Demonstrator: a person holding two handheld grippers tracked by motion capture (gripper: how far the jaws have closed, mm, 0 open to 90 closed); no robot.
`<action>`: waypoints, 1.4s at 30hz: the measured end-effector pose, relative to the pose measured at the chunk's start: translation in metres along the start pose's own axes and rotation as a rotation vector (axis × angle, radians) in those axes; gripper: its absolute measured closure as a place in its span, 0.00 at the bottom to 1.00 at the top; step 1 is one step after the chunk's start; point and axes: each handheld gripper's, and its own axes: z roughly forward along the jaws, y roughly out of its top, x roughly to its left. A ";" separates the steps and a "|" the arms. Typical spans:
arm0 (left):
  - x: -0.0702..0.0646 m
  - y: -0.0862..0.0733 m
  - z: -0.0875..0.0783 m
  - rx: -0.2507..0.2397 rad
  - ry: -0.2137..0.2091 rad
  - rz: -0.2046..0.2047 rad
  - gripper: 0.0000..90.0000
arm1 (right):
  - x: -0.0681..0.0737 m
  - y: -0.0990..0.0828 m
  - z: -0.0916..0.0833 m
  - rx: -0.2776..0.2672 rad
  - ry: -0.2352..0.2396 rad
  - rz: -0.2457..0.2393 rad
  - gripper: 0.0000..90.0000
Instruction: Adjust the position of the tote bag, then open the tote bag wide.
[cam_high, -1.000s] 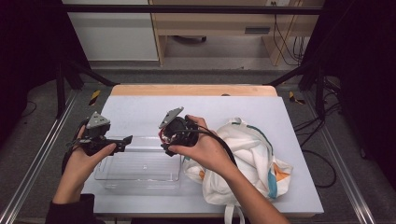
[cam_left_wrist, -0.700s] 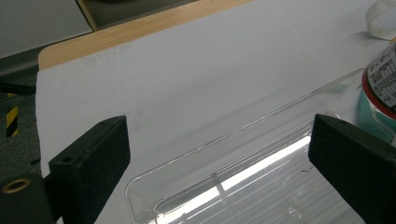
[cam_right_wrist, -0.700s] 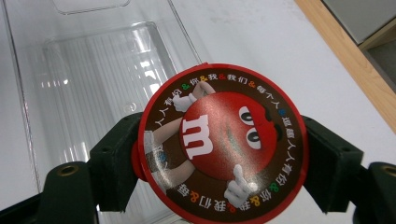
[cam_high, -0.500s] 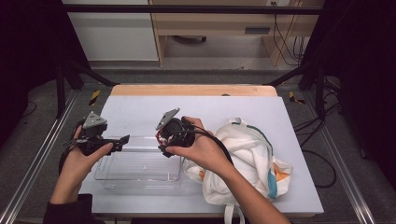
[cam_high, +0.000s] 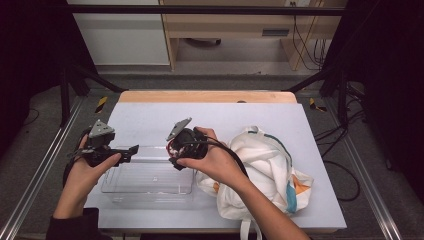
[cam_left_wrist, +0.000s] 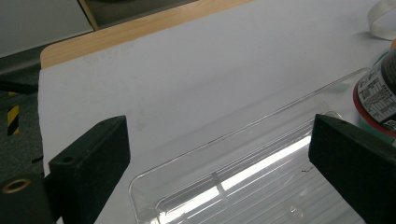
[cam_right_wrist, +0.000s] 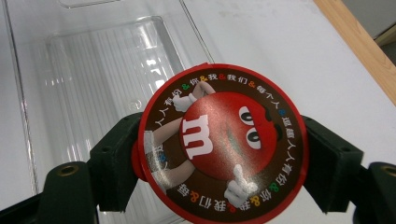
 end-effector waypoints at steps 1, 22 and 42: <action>0.000 0.000 0.000 -0.001 0.001 0.000 0.06 | 0.000 0.000 0.000 0.000 0.000 0.000 0.27; 0.000 0.001 -0.002 -0.008 -0.003 -0.001 0.06 | -0.003 -0.005 0.009 0.001 0.019 0.020 0.27; -0.001 0.001 -0.001 -0.002 -0.006 0.008 0.06 | -0.002 -0.017 0.021 0.025 0.051 0.036 0.27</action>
